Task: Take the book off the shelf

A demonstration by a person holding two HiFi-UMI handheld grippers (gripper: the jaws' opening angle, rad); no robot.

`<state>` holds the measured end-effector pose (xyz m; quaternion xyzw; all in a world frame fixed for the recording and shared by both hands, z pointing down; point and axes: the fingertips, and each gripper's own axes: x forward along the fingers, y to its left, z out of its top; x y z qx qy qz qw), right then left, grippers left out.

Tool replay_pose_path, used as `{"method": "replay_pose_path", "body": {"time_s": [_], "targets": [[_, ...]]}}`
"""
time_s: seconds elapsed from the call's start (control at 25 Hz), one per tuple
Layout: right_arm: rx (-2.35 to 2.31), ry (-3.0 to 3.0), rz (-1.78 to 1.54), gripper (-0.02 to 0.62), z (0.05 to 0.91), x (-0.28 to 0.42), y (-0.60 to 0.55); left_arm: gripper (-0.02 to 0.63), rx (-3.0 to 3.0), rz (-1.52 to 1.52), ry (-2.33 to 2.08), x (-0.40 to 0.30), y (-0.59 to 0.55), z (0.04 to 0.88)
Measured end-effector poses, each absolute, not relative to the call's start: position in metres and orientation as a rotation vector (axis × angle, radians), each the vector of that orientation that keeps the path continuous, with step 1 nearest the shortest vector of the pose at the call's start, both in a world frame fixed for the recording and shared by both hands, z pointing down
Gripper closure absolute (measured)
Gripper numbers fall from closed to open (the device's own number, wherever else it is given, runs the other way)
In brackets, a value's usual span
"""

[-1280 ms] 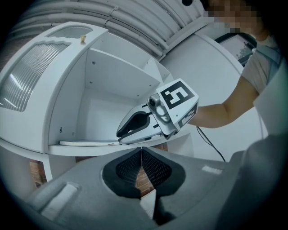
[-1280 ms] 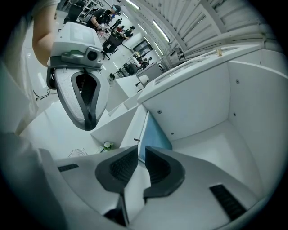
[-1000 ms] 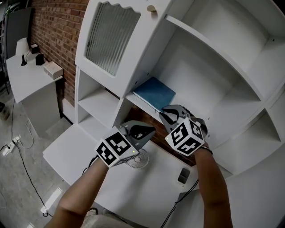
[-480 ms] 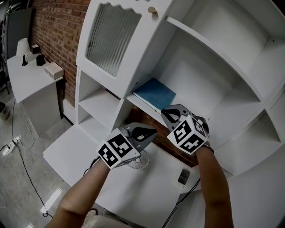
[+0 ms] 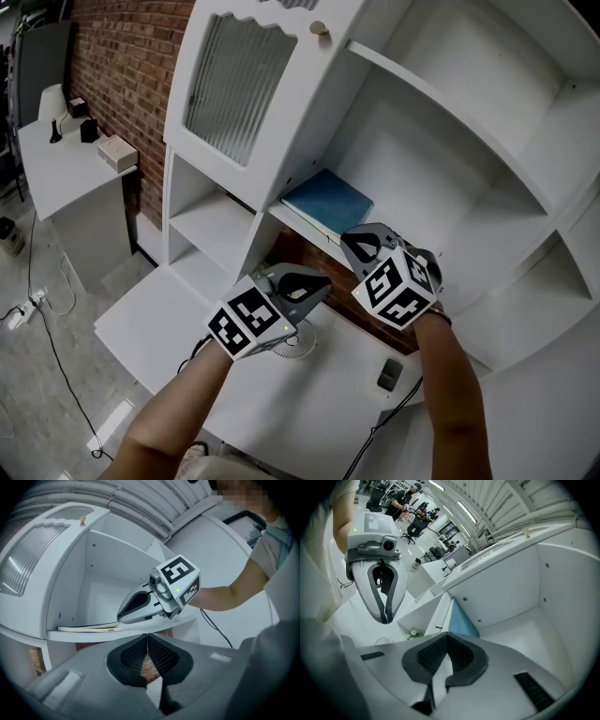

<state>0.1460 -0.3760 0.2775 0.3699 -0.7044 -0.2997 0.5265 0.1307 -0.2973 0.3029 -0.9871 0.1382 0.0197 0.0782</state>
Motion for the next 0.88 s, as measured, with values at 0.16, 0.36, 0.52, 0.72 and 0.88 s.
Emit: {"method": "replay_pose_path", "body": {"time_s": [0.16, 0.36, 0.52, 0.72, 0.88], "targets": [[0.881, -1.699, -0.722, 0.580, 0.275, 0.143, -0.370, 0.595, -2.956, 0.052, 0.414, 0.131, -0.296, 0.303], [0.872, -1.713, -0.736, 0.580, 0.275, 0.139, -0.355, 0.595, -2.971, 0.050, 0.408, 0.131, -0.291, 0.307], [0.869, -1.723, -0.754, 0.580, 0.274, 0.138, -0.345, 0.595, -2.986, 0.050, 0.406, 0.133, -0.288, 0.310], [0.872, -1.743, -0.757, 0.580, 0.272, 0.137, -0.332, 0.595, -3.008, 0.056, 0.411, 0.133, -0.286, 0.312], [0.872, -1.764, -0.766, 0.580, 0.270, 0.135, -0.318, 0.595, -3.053, 0.086, 0.419, 0.131, -0.285, 0.313]]}}
